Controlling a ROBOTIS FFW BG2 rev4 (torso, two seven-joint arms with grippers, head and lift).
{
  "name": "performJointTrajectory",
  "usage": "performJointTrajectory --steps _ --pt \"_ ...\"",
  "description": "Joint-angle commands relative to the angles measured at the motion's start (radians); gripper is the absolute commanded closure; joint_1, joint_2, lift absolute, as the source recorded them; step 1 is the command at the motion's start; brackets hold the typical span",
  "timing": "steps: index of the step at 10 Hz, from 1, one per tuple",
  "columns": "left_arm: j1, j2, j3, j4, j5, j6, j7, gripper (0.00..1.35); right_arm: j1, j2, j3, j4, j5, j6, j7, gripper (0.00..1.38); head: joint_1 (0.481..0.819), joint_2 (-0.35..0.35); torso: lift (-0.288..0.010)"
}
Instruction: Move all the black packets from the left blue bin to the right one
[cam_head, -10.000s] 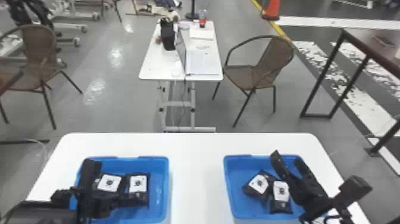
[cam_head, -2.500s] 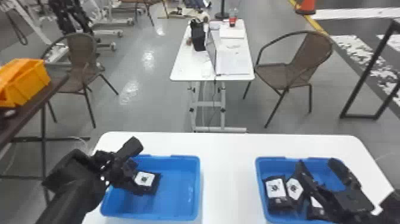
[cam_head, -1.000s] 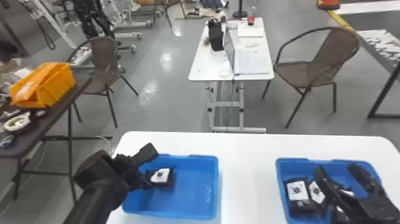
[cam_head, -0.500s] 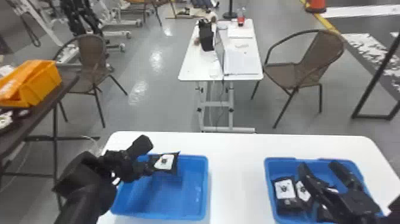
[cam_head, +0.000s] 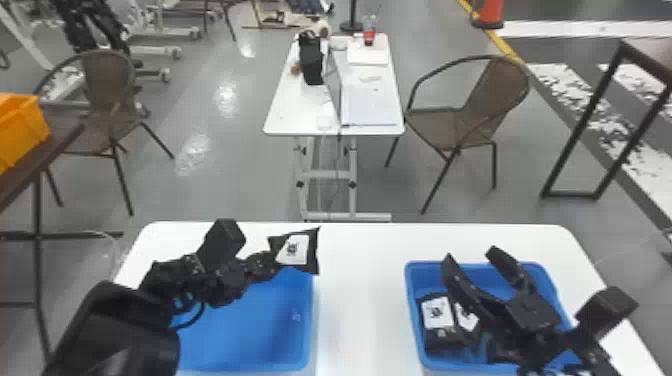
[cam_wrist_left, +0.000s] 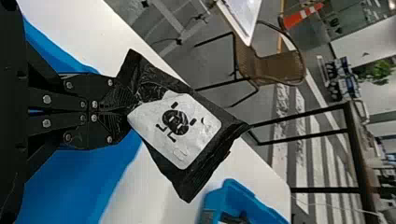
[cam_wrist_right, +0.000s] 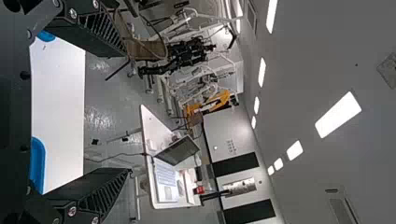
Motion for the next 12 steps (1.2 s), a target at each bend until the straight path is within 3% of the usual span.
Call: performJointTrajectory --steps 1,3,7,12 --pt "-0.005 -0.021 -0.045 -0.011 0.066 -0.015 0.003 1.21 -0.021 0.001 0.036 0.004 -0.004 0.007 0.003 0.14 0.695 -0.018 0.0" --pt "-0.046 -0.03 -0.08 0.018 0.101 -0.041 0.017 1.21 -0.062 0.001 0.09 0.029 -0.024 0.005 0.003 0.15 0.695 -0.041 0.0" --pt "-0.167 -0.02 -0.206 0.171 0.218 -0.105 0.027 1.21 -0.147 0.001 0.179 0.078 -0.057 0.005 0.006 0.15 0.695 -0.046 0.0" --pt "-0.202 -0.012 -0.32 0.22 0.317 -0.122 0.049 1.21 -0.204 0.001 0.217 0.138 -0.067 0.028 0.008 0.15 0.695 -0.068 0.0"
